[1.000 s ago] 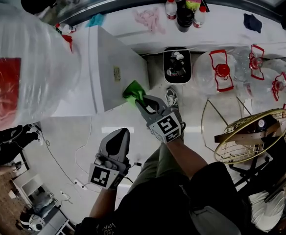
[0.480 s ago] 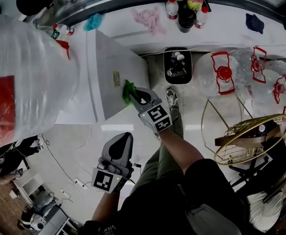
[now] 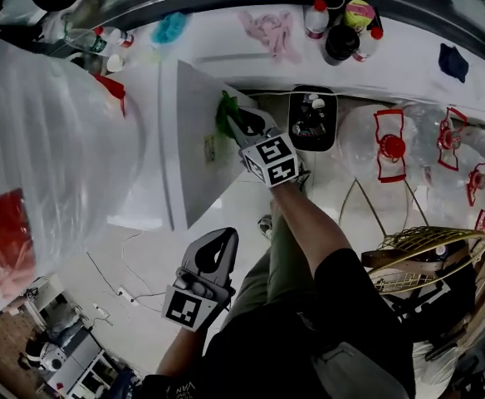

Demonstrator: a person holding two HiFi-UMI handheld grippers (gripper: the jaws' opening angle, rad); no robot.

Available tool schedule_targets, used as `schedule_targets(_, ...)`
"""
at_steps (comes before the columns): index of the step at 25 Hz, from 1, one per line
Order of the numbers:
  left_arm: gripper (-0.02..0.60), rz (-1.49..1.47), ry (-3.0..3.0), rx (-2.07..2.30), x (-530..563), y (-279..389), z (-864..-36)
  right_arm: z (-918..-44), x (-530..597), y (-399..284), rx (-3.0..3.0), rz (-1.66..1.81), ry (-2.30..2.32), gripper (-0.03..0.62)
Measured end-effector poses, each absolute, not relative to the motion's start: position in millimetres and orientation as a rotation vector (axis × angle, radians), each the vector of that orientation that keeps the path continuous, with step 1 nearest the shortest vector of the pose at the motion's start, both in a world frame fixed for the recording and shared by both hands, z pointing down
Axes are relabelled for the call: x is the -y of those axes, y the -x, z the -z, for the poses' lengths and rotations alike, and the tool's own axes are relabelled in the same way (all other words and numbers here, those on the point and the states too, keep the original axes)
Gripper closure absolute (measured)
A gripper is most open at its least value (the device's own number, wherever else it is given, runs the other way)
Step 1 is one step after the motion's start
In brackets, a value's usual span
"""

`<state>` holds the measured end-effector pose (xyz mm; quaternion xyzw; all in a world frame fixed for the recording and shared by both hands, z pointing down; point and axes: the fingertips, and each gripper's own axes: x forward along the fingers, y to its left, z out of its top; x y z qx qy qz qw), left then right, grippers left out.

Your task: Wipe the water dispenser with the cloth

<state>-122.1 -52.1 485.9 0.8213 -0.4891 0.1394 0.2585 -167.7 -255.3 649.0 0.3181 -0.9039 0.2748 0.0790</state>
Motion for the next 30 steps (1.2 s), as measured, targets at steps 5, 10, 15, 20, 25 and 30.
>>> schedule_targets(5,0.58,-0.393,-2.193,1.334,60,122,-493,-655,306,168,2.682,-0.834,-1.017,0.526)
schedule_targets(10,0.58,-0.395,-2.171,1.353,64,126,-496,-657,342,166,2.658,-0.808,-1.068,0.526)
schedule_targets(15,0.58,-0.402,-2.184,1.363,60,131,-493,-650,341,152,2.661,-0.82,-1.124,0.526)
schedule_targets(20,0.58,-0.399,-2.223,1.364,51,133,-486,-641,300,128,2.678,-0.862,-1.165,0.526)
schedule_targets(25,0.58,-0.398,-2.255,1.351,29,127,-482,-644,224,106,2.677,-0.955,-1.168,0.528)
schedule_targets(30,0.58,-0.415,-2.277,1.325,4,118,-483,-671,140,99,2.596,-1.129,-1.136,0.527)
